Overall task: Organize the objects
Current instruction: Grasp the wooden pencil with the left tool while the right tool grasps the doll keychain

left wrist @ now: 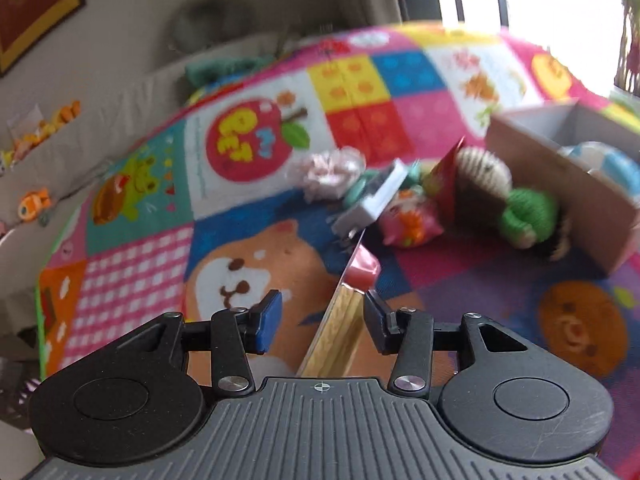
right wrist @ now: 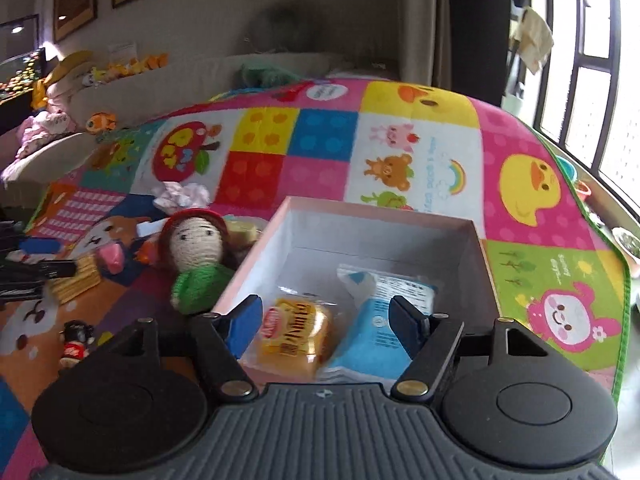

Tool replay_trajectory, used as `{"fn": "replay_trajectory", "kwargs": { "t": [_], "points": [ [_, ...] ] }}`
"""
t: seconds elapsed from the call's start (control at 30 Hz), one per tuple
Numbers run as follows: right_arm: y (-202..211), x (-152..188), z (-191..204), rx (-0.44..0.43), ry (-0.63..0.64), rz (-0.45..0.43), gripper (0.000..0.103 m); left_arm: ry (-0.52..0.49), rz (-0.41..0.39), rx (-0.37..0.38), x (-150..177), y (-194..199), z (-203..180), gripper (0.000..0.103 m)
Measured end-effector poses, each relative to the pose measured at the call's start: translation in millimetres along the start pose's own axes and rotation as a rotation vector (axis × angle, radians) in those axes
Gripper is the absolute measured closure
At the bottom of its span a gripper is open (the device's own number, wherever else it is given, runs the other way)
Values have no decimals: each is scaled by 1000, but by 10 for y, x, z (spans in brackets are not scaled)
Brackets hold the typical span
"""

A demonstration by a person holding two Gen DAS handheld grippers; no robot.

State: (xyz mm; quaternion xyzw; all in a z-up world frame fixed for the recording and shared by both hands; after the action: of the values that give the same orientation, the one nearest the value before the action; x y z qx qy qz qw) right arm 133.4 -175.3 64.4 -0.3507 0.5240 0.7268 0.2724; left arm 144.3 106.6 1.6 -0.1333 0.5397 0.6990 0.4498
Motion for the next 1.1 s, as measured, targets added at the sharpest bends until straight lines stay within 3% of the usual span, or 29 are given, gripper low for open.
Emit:
{"fn": "replay_trajectory", "kwargs": {
  "t": [0.07, 0.1, 0.13, 0.23, 0.4, 0.57, 0.73, 0.77, 0.83, 0.87, 0.97, 1.1],
  "points": [
    [96, 110, 212, -68, 29, 22, 32, 48, 10, 50, -13, -103, 9, 54],
    [113, 192, 330, -96, 48, 40, 32, 66, 17, 72, -10, -140, -3, 69],
    [126, 280, 438, -121, 66, 57, 32, 79, 23, 87, 1, -155, -23, 73],
    [120, 547, 731, -183, 131, 109, 32, 106, 26, 103, 73, -98, -67, 75],
    [50, 778, 1058, -221, 202, 136, 32, 195, 30, 230, 285, 299, -198, 76],
    [-126, 873, 1363, -277, 200, 187, 34, 203, 24, 211, 575, 701, -323, 75],
    [-352, 1010, 1688, -273, 274, 201, 51, 284, 27, 183, 764, 815, -156, 75],
    [-395, 1017, 1723, -261, 285, 199, 53, 292, 27, 184, 774, 824, -144, 75],
    [-440, 1041, 1766, -242, 288, 207, 70, 293, 25, 178, 784, 833, -150, 75],
    [-420, 1045, 1753, -241, 280, 214, 73, 290, 23, 173, 786, 842, -167, 75],
    [-331, 1020, 1625, -244, 259, 230, 74, 303, 10, 179, 772, 859, -240, 75],
    [-67, 1102, 1237, -182, 250, 227, 74, 302, -20, 232, 700, 888, -467, 74]
  ]
}}
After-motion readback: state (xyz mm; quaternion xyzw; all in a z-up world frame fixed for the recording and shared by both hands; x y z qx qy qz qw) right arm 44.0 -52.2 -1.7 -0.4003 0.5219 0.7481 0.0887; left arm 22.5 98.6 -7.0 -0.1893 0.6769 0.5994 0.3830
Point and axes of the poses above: each gripper's, at about its wrist camera, not at the fingertips, and y roughly against the way its jaws point, z to its left, x to its underside, the point moved 6 cm from there along -y, roughly the way its jaws point, and after that the axes turned 14 degrees about -y, right-handed, at the moved point
